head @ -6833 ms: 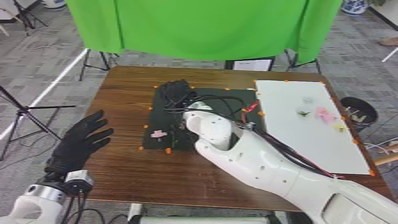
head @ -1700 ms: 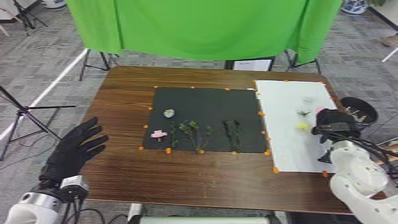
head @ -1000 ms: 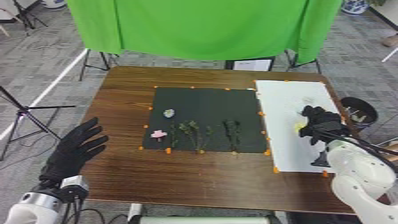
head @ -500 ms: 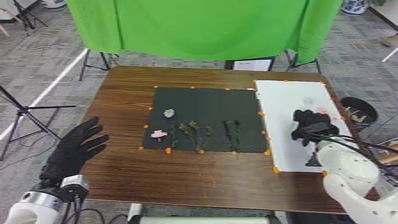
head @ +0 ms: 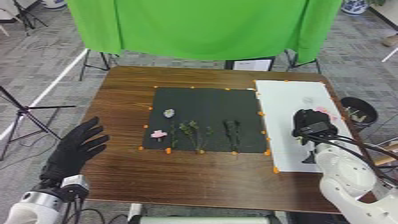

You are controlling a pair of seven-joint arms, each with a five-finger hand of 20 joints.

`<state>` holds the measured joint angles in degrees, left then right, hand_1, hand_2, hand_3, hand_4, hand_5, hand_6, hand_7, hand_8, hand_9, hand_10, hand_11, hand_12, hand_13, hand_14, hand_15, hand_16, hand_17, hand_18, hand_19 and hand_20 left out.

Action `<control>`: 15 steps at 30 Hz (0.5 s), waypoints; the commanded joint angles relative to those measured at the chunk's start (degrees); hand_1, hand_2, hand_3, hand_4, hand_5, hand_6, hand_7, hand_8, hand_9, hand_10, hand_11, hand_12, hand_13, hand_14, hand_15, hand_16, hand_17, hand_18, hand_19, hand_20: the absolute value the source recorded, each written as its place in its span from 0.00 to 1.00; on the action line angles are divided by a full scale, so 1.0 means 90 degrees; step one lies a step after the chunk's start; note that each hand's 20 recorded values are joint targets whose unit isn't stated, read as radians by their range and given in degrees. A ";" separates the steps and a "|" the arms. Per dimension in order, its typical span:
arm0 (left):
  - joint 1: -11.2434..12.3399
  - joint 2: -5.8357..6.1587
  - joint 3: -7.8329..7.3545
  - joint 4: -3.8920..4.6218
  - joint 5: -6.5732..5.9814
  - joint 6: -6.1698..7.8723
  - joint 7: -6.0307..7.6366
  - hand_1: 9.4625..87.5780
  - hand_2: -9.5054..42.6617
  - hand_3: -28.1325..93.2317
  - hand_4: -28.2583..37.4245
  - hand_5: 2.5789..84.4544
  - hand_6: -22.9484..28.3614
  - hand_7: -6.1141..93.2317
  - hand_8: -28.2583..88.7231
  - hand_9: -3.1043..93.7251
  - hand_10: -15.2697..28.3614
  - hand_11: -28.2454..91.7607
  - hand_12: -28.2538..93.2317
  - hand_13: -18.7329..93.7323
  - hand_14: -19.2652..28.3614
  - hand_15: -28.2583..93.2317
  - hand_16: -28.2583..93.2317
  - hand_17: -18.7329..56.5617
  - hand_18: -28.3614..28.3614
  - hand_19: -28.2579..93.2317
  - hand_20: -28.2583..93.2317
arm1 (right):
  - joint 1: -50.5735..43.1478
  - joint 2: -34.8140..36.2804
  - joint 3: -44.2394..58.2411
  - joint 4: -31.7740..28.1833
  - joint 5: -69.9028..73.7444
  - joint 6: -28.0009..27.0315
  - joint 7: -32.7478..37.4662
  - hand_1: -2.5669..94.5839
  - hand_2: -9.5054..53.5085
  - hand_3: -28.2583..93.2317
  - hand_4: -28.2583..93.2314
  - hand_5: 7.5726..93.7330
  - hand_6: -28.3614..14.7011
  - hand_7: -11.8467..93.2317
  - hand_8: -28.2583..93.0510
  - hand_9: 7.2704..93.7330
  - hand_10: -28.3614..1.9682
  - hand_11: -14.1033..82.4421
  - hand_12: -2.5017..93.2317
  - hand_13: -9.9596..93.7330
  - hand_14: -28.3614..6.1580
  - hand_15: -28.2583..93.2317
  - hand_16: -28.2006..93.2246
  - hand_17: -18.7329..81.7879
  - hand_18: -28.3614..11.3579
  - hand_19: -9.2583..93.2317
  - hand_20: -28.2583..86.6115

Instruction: Arrange flowers

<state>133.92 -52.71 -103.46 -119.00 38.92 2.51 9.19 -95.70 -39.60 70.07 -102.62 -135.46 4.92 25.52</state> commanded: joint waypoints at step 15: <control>0.0083 -0.0038 -0.0045 -0.0030 -0.0012 0.0045 -0.0048 0.23 0.17 0.82 0.02 0.29 0.51 0.28 0.14 0.26 0.63 0.43 0.36 0.33 0.75 0.53 0.23 0.12 0.89 0.57 0.31 | 0.1414 -0.0349 -0.0987 -0.0495 0.0204 0.1016 -0.0617 0.57 0.00 0.91 0.00 0.75 0.70 0.59 0.21 0.93 0.81 0.38 0.60 0.88 0.79 0.70 0.55 0.51 0.27 0.85 0.68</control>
<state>133.95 -52.77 -103.48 -119.03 38.92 2.54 9.15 -92.06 -39.61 67.64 -104.99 -134.22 12.80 22.77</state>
